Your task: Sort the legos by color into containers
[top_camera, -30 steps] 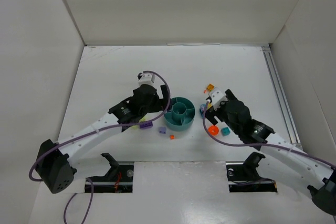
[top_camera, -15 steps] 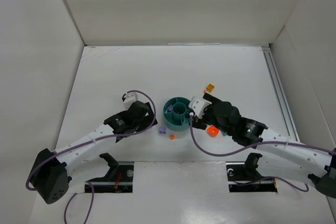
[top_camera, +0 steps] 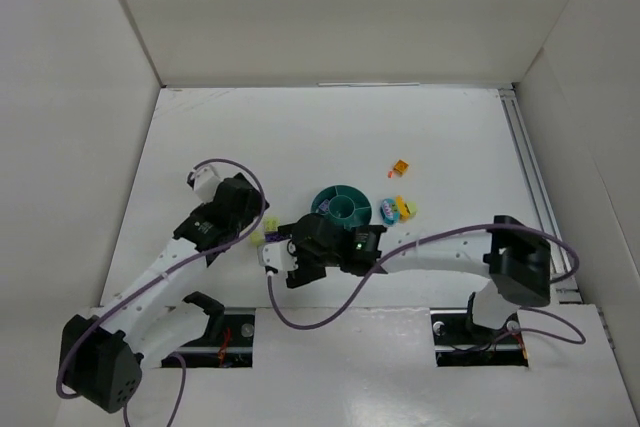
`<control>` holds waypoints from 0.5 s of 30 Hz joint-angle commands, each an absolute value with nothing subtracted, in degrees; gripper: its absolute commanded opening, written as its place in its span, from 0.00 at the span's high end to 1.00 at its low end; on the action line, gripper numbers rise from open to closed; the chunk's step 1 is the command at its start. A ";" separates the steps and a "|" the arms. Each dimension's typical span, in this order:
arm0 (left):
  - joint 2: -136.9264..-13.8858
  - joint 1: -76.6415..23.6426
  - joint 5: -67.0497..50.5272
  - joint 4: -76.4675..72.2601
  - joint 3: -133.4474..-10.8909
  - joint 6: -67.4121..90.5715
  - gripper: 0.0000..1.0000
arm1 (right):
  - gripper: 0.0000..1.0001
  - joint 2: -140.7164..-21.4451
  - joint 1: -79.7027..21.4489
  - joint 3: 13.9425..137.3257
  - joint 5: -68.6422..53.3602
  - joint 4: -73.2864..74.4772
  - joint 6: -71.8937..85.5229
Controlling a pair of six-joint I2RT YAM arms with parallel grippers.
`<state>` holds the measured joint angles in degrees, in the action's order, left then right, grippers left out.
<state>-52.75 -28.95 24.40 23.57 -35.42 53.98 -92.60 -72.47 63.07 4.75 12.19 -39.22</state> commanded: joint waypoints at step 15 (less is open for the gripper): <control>-46.23 -22.76 23.72 19.07 -33.31 52.56 0.00 | 0.12 -111.00 -70.23 79.80 6.86 24.69 -32.62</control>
<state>-46.98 -22.98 21.67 19.18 -33.98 52.42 -109.86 -71.92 77.21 7.42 20.40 -35.94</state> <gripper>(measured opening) 0.997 0.883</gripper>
